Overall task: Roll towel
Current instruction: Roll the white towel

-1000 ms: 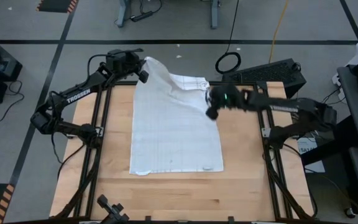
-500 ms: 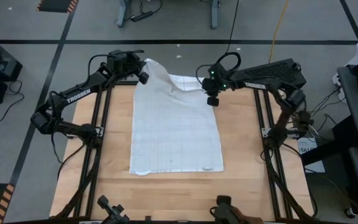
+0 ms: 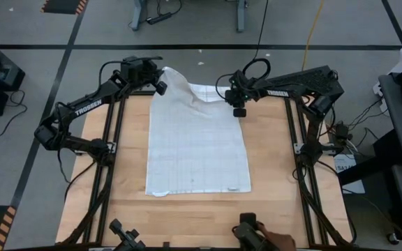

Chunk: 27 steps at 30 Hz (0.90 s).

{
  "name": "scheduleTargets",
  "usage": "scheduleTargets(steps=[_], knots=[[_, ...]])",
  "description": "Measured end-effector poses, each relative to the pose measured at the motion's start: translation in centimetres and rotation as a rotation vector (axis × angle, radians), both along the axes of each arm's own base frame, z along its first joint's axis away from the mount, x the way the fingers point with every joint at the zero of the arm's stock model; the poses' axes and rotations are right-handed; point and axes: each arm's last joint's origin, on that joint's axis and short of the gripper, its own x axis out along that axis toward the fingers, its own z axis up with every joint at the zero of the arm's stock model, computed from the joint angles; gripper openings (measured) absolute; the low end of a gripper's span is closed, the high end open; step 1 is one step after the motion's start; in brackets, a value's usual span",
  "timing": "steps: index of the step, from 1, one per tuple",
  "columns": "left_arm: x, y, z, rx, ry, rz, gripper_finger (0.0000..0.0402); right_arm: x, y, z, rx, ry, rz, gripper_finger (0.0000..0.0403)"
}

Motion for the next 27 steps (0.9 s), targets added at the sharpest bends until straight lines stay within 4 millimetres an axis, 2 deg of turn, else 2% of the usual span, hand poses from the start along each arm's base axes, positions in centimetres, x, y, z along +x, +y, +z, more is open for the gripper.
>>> scheduleTargets(steps=[9, 14, 19, 27], knots=[[0.0, 0.0, 0.0, 0.003, -0.003, 0.001, 0.0002, 0.6, -0.5, 0.6, -0.044, -0.087, 0.030, 0.0110], [0.0, 0.0, 0.0, 0.000, -0.001, 0.001, 0.0002, 0.6, -0.6, -0.2, -0.014, -0.073, 0.022, 0.0110], [0.0, 0.0, -0.1, -0.009, 0.007, 0.001, 0.0002, 0.7, -1.1, -2.0, -0.038, -0.030, -0.010, 0.0109], [0.0, 0.0, -0.2, -0.014, 0.012, 0.001, 0.0002, 0.3, -1.4, -1.8, -0.045, -0.014, -0.047, 0.0084]])
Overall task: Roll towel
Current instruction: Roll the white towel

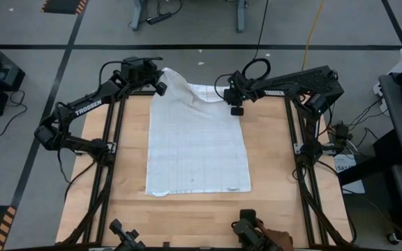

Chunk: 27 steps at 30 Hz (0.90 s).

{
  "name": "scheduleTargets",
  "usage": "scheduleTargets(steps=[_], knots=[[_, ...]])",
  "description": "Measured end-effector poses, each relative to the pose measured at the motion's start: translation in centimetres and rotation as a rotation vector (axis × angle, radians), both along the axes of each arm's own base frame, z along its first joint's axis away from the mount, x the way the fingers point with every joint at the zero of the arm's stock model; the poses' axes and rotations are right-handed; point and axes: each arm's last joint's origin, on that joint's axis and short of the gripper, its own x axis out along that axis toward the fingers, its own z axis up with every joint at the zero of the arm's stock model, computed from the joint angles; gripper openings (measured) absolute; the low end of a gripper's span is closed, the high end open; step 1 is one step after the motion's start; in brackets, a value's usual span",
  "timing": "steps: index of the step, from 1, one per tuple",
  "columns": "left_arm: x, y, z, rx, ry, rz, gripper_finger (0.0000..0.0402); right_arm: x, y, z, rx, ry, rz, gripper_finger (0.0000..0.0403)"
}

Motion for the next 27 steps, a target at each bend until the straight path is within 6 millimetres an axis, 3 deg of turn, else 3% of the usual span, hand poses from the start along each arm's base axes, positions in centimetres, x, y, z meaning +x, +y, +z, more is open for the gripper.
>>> scheduleTargets(steps=[8, 14, 19, 27], knots=[[0.0, 0.0, 0.0, 0.001, 0.000, 0.000, 0.0002, -0.1, -0.1, 0.0, 0.001, 0.001, -0.003, 0.0010], [0.0, 0.0, 0.0, 0.001, 0.000, 0.000, 0.0002, -0.3, 0.0, 0.5, -0.014, 0.018, -0.021, 0.0002], [0.0, -0.2, 0.3, 0.024, 0.012, -0.015, 0.0002, -1.3, 1.6, 4.3, -0.032, 0.042, -0.106, 0.0001], [-1.1, -1.7, 1.7, 0.014, -0.018, -0.074, 0.0002, -4.0, 6.6, 11.5, 0.051, -0.035, -0.237, 0.0000]])
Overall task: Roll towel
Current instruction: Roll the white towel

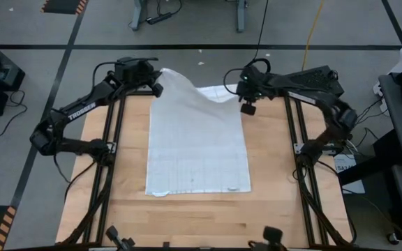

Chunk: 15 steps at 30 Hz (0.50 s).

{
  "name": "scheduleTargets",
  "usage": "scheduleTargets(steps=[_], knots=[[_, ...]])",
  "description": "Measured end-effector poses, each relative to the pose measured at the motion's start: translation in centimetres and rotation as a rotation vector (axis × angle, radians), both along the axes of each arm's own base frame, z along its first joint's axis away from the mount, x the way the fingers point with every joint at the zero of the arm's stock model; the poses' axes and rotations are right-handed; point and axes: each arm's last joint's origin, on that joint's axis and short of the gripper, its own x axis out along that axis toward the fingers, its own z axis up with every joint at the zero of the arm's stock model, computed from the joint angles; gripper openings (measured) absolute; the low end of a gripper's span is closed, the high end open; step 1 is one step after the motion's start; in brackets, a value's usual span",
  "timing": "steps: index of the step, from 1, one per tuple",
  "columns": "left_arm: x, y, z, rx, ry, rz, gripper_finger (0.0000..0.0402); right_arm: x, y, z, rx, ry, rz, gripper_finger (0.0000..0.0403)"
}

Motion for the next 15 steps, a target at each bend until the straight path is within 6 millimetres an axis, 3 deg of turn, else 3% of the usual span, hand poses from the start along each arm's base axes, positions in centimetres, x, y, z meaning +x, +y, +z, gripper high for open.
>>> scheduleTargets(steps=[9, 15], knots=[[-1.7, -4.0, 0.8, -0.125, 0.065, -0.073, 0.0002, -1.5, 6.4, 5.0, 0.041, -0.140, -0.054, 0.0000], [-2.5, -7.2, 0.9, -0.195, 0.138, -0.151, 0.0002, -2.3, 9.8, 6.8, 0.075, -0.208, -0.051, 0.0000]])
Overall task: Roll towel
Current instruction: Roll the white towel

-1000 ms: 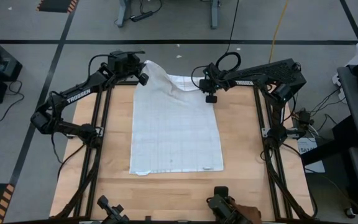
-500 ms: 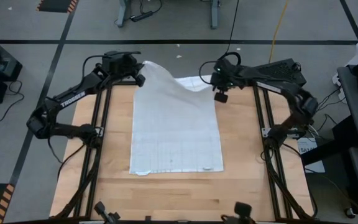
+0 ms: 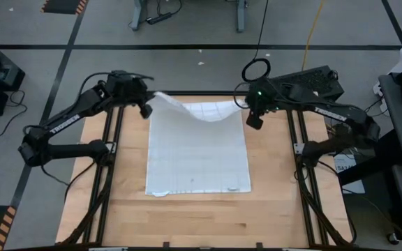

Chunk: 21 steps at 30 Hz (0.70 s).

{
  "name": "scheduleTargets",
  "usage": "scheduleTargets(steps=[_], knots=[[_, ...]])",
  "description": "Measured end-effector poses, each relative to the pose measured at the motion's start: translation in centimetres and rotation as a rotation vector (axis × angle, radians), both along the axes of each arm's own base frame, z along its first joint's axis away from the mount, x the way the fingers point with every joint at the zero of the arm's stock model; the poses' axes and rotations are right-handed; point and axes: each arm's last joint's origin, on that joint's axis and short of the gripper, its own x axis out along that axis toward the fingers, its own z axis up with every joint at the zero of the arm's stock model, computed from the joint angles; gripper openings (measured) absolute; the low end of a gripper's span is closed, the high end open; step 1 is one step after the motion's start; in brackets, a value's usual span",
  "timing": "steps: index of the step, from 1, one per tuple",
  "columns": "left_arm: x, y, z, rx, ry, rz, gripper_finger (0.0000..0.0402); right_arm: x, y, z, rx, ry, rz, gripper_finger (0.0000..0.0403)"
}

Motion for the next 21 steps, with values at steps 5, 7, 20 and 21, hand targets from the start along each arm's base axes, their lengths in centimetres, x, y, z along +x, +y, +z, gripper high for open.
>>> scheduleTargets(steps=[5, 7, 20, 21], knots=[[-0.7, -2.5, 0.0, -0.084, 0.038, -0.047, 0.0002, -0.2, 2.4, 0.0, 0.074, 0.029, -0.003, 0.0000], [-1.0, -3.4, -0.1, -0.120, 0.051, -0.059, 0.0002, -0.2, 3.4, -0.2, 0.106, 0.052, -0.004, 0.0000], [-1.3, -7.5, -1.9, -0.262, 0.129, -0.087, 0.0002, 0.5, 9.6, -0.7, 0.226, 0.083, 0.029, 0.0000], [-1.3, -7.7, -2.2, -0.272, 0.137, -0.086, 0.0002, 0.5, 10.0, -0.8, 0.232, 0.084, 0.032, 0.0000]])
